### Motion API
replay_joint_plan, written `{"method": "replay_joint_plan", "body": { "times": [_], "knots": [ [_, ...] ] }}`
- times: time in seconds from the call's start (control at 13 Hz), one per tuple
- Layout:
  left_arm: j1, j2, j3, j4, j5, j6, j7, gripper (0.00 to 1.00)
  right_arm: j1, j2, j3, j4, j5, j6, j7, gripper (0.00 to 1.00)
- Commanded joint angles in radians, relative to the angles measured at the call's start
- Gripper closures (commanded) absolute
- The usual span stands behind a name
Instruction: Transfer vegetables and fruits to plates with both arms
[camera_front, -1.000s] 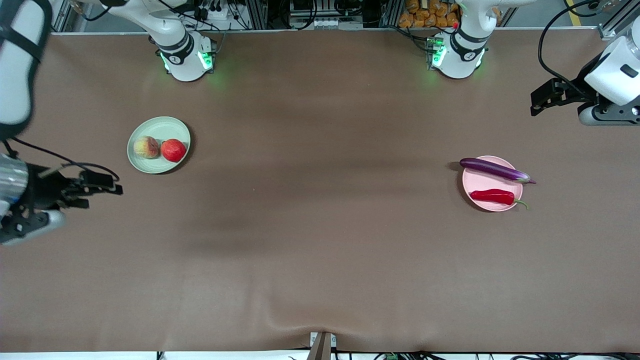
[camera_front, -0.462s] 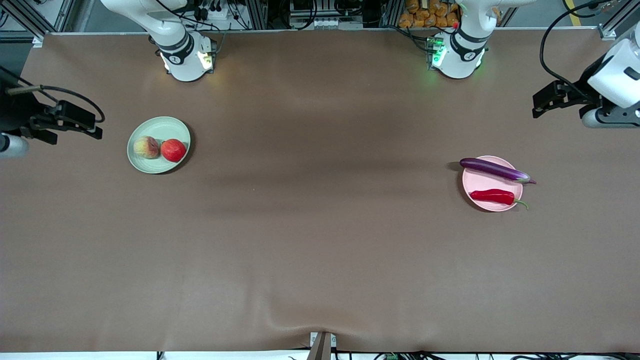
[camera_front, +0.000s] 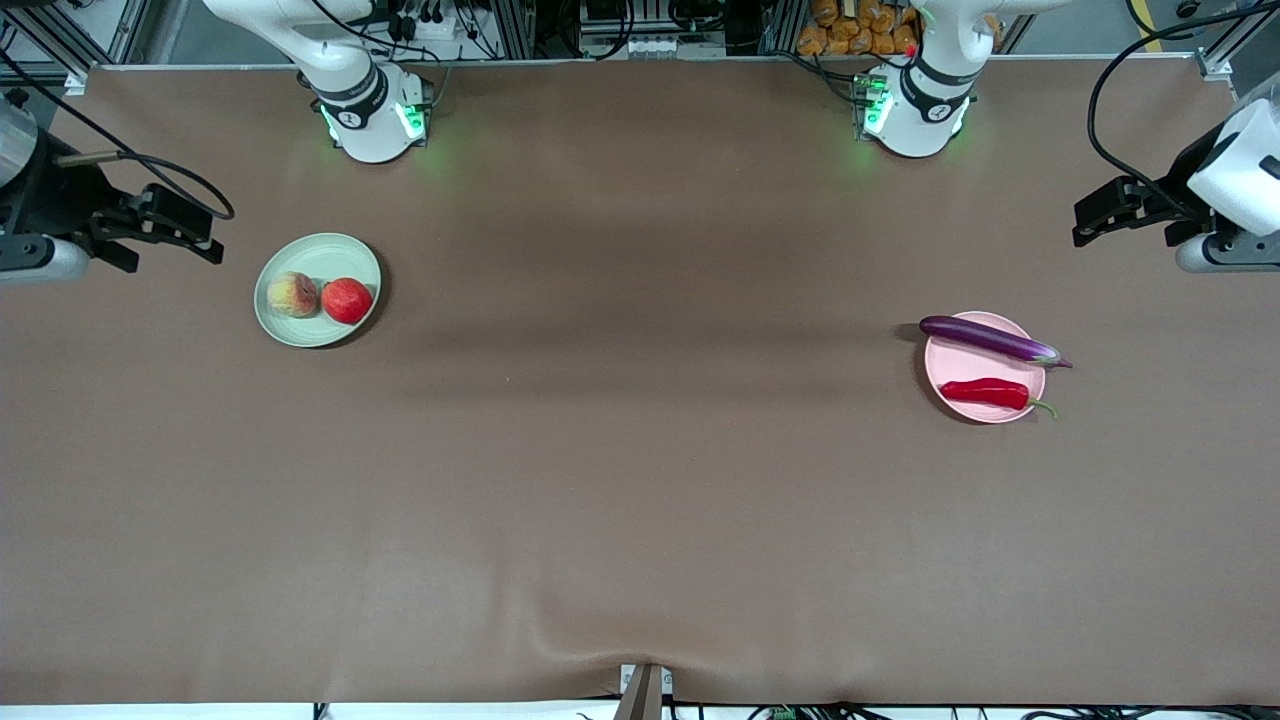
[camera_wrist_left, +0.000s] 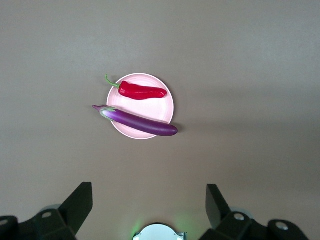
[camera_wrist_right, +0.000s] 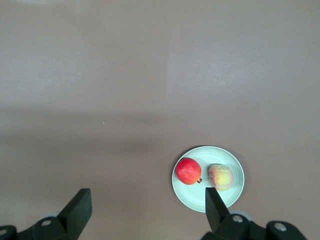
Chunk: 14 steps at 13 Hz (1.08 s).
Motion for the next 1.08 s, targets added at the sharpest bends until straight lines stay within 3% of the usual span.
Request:
{"method": "replay_joint_plan", "body": {
  "times": [0.0,0.38,1.0],
  "knots": [
    [0.014,0.011,0.001,0.026,-0.001,0.000,0.016,0.00,-0.035,-0.021,0.033,-0.014,-0.034,0.016,-0.004,0.00],
    [0.053,0.011,-0.001,0.024,-0.001,0.068,0.085,0.00,-0.028,-0.003,0.035,0.054,-0.109,0.011,-0.003,0.00],
    [0.050,0.007,-0.009,0.013,-0.003,0.060,0.068,0.00,-0.019,-0.006,0.029,0.064,-0.112,0.004,-0.004,0.00]
  ]
}}
